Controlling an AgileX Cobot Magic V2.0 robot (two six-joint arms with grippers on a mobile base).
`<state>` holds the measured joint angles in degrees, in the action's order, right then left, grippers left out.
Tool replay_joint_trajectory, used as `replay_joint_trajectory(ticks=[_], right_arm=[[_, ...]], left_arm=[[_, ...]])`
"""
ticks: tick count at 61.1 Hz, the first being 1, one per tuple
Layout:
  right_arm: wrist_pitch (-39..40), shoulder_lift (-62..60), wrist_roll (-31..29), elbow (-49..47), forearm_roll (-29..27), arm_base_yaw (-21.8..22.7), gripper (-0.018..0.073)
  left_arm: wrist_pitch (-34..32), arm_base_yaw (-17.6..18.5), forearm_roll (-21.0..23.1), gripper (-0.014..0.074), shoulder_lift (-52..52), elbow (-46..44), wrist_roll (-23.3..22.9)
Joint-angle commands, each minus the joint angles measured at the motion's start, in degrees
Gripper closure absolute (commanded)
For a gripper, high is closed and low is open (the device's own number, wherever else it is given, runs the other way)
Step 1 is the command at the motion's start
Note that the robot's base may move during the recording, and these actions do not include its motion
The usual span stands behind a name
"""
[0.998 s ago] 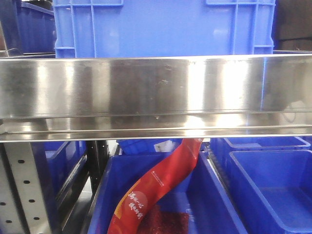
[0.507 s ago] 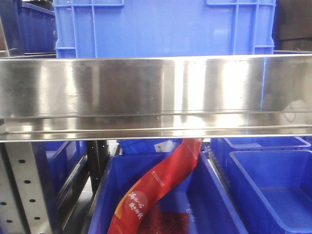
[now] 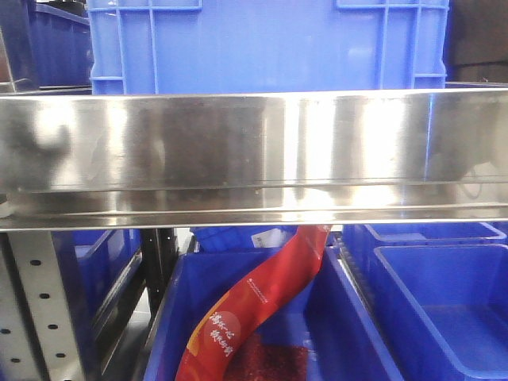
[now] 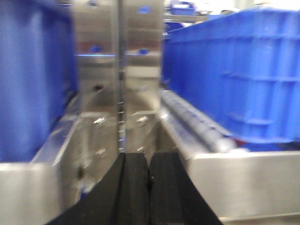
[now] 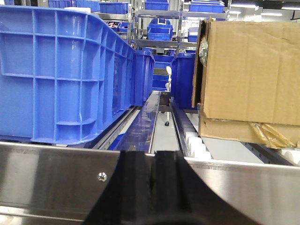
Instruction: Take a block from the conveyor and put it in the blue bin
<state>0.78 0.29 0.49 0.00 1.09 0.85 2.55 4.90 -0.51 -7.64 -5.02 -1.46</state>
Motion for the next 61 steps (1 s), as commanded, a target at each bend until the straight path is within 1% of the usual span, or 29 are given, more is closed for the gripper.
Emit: replay_joint_trajectory(ticks=[1, 7, 13, 14, 16, 19, 30, 61], right_arm=[[1.29, -0.29, -0.08, 0.0, 0.26, 0.14, 0.0721], [1.29, -0.29, -0.08, 0.0, 0.26, 0.14, 0.0721], [1.29, -0.29, -0.08, 0.0, 0.26, 0.14, 0.0721], [1.29, -0.29, -0.08, 0.0, 0.26, 0.14, 0.0721], [1.29, -0.29, -0.08, 0.0, 0.26, 0.14, 0.0721], [1.29, -0.29, -0.08, 0.0, 0.26, 0.14, 0.0721], [1.42, -0.29, -0.08, 0.0, 0.26, 0.14, 0.0721], [1.42, -0.29, -0.08, 0.0, 0.26, 0.14, 0.0721]], left_arm=[[-0.62, -1.75, -0.36, 0.0707, 1.97, 1.95, -0.32], [-2.93, -3.24, -0.13, 0.0707, 4.54, 4.25, -0.32], [-6.9, -4.43, 0.51, 0.0707, 7.48, 5.02, -0.32], [-5.02, -4.56, 0.51, 0.0707, 7.64, 5.02, -0.32], [-3.58, -4.81, 1.11, 0.0707, 7.64, 5.02, -0.32], [-3.58, -5.11, 2.08, 0.0707, 7.64, 5.02, -0.32], [-5.02, -5.12, 2.05, 0.0707, 7.64, 5.02, -0.32], [-5.02, -5.12, 2.05, 0.0707, 7.64, 5.02, -0.32]])
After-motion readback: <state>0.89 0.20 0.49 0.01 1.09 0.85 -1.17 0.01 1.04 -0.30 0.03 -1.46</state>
